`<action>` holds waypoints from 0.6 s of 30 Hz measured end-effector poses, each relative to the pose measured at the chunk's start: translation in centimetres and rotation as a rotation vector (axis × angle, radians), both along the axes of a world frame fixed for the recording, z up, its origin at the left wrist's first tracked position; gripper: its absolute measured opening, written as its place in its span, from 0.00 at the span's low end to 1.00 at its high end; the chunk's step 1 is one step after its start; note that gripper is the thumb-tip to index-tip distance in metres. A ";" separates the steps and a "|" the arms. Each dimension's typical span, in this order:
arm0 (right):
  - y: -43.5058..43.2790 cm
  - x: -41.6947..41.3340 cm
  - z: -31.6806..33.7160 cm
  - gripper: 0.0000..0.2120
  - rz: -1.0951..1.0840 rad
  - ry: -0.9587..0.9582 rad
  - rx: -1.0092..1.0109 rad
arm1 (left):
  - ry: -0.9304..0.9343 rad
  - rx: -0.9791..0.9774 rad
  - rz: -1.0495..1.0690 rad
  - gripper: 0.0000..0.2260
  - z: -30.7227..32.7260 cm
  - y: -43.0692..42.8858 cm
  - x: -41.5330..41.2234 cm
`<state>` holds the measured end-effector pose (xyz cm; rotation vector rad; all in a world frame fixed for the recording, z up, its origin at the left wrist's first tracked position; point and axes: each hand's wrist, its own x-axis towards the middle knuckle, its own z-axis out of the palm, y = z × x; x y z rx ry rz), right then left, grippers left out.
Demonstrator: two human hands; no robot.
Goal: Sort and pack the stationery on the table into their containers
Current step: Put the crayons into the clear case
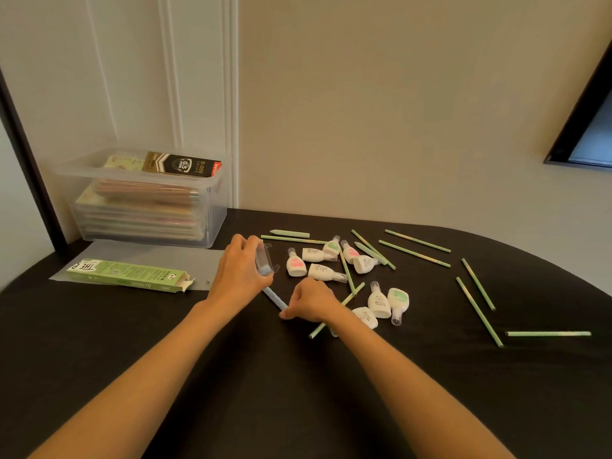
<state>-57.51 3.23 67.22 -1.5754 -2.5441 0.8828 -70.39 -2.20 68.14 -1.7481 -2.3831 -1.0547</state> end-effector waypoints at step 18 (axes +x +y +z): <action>0.7 5.5 4.7 0.04 -0.456 1.309 -0.194 | -0.060 -0.076 -0.011 0.24 0.0 1.0 2.6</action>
